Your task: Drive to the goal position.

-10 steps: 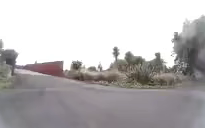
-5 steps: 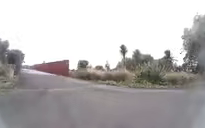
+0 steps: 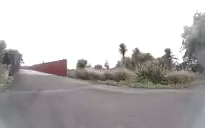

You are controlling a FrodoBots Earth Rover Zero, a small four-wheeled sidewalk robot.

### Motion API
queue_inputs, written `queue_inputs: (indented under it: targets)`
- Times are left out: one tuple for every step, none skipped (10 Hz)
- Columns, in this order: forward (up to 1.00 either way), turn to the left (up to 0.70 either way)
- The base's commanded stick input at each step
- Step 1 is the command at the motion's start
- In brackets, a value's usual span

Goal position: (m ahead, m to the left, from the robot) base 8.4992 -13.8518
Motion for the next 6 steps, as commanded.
queue_inputs:
  targets:
    - [0.49, 0.0]
    - [0.85, -0.34]
    - [0.85, -0.34]
    - [0.85, -0.34]
    - [0.85, -0.34]
    - [0.85, -0.34]
